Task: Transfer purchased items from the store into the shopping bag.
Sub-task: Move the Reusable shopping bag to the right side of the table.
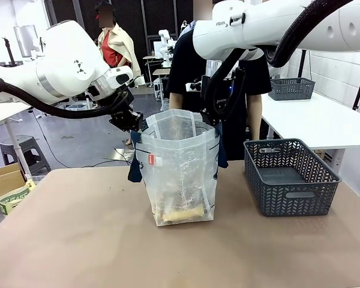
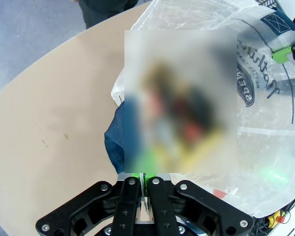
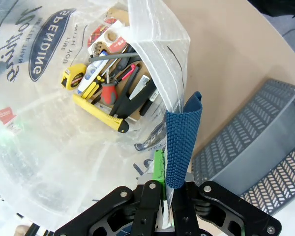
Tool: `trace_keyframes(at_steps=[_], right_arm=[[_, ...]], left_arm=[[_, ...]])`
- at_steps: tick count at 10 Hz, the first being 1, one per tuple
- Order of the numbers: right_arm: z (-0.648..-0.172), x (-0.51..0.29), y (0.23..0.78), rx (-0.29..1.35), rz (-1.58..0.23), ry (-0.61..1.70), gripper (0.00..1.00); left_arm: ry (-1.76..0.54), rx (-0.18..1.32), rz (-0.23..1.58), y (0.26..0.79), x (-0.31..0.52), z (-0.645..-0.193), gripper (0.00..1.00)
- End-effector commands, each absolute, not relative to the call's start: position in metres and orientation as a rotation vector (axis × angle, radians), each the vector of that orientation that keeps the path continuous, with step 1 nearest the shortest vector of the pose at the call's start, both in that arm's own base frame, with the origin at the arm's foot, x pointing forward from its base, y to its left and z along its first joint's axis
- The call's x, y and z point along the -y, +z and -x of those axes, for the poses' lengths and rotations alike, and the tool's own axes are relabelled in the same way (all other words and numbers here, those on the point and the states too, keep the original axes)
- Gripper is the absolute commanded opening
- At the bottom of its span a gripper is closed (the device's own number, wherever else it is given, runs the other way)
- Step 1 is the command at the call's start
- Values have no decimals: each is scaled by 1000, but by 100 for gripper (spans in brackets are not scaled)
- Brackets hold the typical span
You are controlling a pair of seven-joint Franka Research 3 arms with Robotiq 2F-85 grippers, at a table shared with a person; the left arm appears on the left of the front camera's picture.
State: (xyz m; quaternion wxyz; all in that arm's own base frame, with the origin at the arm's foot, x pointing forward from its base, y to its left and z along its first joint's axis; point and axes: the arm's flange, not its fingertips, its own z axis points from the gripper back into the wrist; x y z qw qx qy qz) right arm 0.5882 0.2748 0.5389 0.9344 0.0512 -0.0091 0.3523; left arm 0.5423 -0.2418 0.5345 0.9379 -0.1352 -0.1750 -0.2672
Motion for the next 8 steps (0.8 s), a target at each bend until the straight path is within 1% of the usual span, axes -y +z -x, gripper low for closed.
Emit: trace_keyframes(at_steps=[1, 8], right_arm=[[-589, -274, 540, 22, -104, 718, 0], [-589, -274, 540, 22, -104, 718, 0]], left_arm=[[-545, 360, 276, 535, 241, -543, 0], [-545, 360, 276, 535, 241, -543, 0]])
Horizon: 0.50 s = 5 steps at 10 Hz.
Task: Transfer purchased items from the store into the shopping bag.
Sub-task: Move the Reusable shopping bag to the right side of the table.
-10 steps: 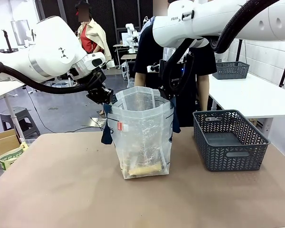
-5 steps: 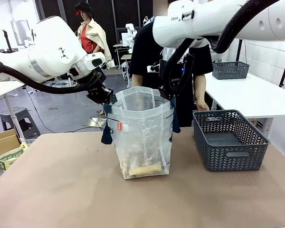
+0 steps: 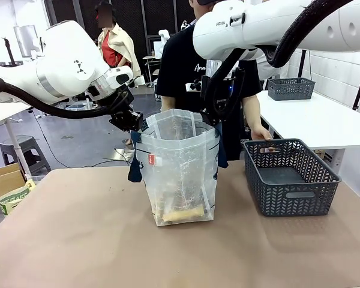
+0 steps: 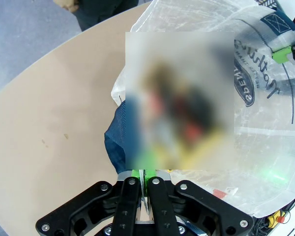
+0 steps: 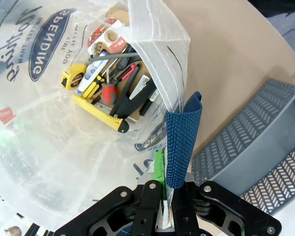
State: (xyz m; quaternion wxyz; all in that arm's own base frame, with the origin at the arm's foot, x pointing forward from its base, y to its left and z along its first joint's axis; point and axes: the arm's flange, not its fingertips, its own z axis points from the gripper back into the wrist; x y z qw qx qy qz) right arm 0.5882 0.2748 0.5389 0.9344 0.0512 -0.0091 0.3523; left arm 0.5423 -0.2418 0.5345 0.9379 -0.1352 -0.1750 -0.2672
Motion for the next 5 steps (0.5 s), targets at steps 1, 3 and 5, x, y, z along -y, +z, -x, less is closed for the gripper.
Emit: trace_keyframes(at_steps=[1, 3, 5], right_arm=[[-589, -274, 540, 22, -104, 718, 0], [-589, -274, 540, 22, -104, 718, 0], [-589, -274, 540, 22, -104, 718, 0]], left_arm=[[-545, 360, 276, 535, 241, -543, 0], [-545, 360, 276, 535, 241, -543, 0], [-545, 360, 276, 535, 241, -543, 0]])
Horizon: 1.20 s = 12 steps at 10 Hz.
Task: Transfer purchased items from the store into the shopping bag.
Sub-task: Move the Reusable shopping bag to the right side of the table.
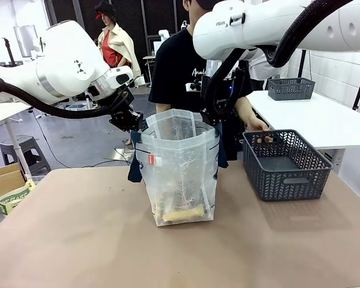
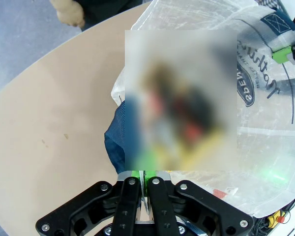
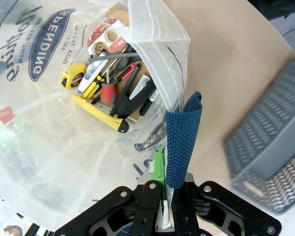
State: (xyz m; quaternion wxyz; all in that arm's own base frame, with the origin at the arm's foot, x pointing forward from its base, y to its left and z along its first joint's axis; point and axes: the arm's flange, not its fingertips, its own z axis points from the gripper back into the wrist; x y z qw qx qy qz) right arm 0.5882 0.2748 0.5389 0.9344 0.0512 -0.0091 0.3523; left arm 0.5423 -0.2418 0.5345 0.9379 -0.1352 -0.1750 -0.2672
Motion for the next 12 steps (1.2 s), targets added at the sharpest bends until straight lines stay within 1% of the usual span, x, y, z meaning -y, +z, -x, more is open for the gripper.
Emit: trace_keyframes(at_steps=[1, 4, 9, 12], right_arm=[[-589, -274, 540, 22, -104, 718, 0], [-588, -275, 539, 19, -105, 720, 0], [-597, -293, 543, -48, -164, 595, 0], [-601, -295, 541, -60, -182, 578, 0]], left_arm=[[-545, 360, 276, 535, 241, -543, 0], [-546, 357, 276, 534, 242, -542, 0], [-511, 353, 320, 533, 261, -559, 0], [-512, 353, 329, 533, 264, -560, 0]])
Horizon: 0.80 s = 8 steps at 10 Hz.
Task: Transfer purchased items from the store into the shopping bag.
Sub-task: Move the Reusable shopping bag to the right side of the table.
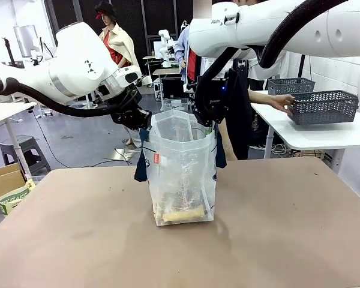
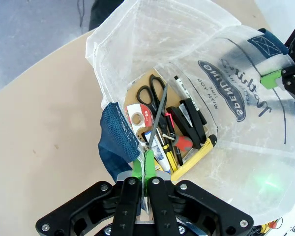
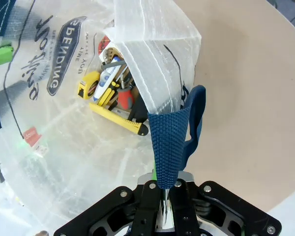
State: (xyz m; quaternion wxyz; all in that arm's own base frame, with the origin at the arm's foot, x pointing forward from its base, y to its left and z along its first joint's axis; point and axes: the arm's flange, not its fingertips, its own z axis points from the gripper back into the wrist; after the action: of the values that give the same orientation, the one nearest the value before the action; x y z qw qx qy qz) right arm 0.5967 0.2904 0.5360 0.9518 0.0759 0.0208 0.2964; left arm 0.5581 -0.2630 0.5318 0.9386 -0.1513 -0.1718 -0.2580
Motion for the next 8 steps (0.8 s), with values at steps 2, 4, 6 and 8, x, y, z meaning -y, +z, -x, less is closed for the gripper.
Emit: trace_keyframes(at_steps=[2, 4, 6, 8], right_arm=[[-604, -302, 542, -92, -189, 528, 0], [-597, -291, 536, -46, -161, 588, 0], [-597, -292, 536, -55, -164, 572, 0], [-596, -304, 535, -117, -199, 372, 0]], left_arm=[[-505, 349, 360, 533, 267, -561, 0], [-526, 351, 312, 532, 264, -558, 0], [-521, 348, 323, 532, 265, -558, 0], [-413, 226, 345, 535, 282, -568, 0]])
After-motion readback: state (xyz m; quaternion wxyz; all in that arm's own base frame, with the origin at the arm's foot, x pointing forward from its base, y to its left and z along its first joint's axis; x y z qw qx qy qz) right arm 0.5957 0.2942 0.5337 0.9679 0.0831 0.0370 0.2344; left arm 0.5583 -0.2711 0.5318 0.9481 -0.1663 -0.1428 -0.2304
